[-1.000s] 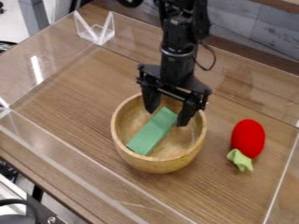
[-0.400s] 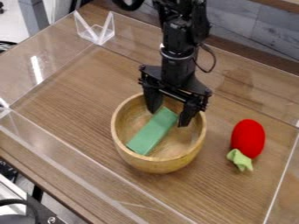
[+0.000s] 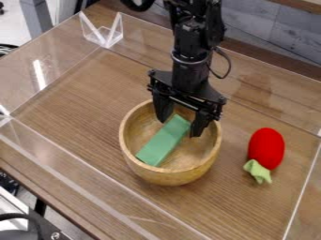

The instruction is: Remove the green stick from the brown bowl and put it on the table

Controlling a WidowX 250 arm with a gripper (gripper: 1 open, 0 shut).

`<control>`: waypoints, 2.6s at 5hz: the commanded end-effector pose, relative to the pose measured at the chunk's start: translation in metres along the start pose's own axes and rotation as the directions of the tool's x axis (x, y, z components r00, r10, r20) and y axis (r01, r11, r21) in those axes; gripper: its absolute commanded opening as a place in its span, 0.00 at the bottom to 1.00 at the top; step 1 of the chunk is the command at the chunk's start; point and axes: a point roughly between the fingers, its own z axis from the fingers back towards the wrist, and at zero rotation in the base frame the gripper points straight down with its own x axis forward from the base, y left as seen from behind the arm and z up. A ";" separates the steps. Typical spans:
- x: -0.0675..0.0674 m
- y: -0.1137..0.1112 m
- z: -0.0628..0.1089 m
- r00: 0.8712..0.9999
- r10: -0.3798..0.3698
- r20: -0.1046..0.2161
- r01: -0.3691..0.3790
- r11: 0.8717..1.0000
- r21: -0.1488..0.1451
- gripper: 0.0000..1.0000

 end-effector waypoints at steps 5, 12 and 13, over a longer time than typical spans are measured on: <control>0.006 0.022 0.004 0.995 -0.054 0.084 0.055 0.998 -0.012 1.00; 0.016 0.020 -0.012 1.000 0.016 0.021 -0.016 1.000 -0.002 1.00; 0.021 0.018 -0.022 1.000 -0.020 0.015 0.020 1.000 -0.006 0.00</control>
